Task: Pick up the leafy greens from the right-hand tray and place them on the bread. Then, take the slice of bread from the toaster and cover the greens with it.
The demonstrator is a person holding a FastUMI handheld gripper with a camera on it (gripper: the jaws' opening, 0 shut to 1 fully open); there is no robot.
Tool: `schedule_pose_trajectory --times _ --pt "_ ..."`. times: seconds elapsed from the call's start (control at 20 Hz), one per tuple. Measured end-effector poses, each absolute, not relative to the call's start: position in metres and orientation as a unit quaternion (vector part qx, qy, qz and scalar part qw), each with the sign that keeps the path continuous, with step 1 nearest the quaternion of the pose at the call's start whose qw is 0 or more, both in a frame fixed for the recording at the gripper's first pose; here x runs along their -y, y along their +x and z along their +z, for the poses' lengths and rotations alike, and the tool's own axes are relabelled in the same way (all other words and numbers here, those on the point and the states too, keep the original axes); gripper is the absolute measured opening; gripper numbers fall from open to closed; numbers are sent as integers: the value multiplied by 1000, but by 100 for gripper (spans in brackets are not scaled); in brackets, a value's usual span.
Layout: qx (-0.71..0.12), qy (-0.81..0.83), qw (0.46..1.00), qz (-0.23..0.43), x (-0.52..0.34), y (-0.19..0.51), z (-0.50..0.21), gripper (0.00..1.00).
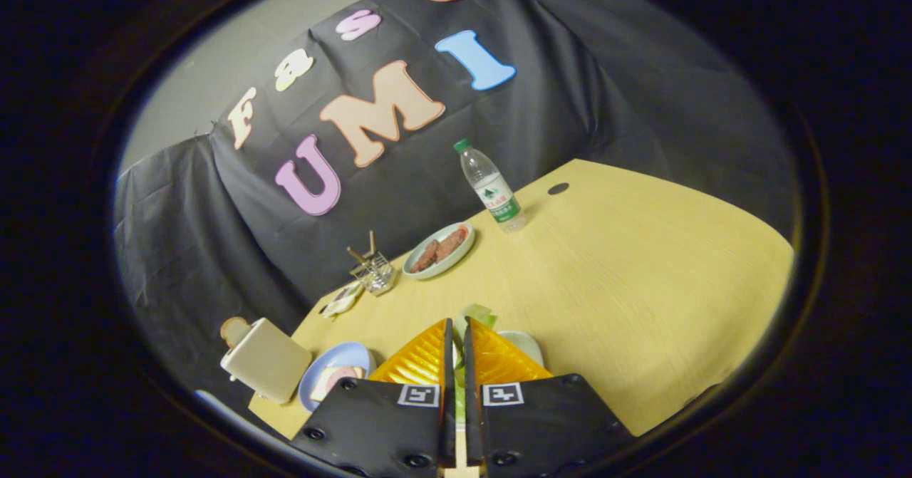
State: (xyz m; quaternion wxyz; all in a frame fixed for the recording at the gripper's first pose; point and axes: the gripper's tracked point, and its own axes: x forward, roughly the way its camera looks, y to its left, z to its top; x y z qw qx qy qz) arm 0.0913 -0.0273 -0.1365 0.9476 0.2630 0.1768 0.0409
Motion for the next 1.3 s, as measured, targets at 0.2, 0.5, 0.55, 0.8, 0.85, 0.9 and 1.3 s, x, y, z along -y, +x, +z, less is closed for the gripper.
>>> schedule_pose_trajectory --times 0.2,0.5,0.55,0.8,0.85,0.9,1.3 --pt "-150 274 948 67 -1 89 -111 8" --pt "-121 288 941 129 -69 86 -77 8" --pt "-121 291 938 143 -83 86 -74 8" --pt "-129 289 929 191 -151 84 -66 8" --pt "-129 289 927 202 -166 84 -64 8" --pt "-128 288 925 212 -180 83 -63 8" --pt "-136 303 904 270 -275 84 -87 8"
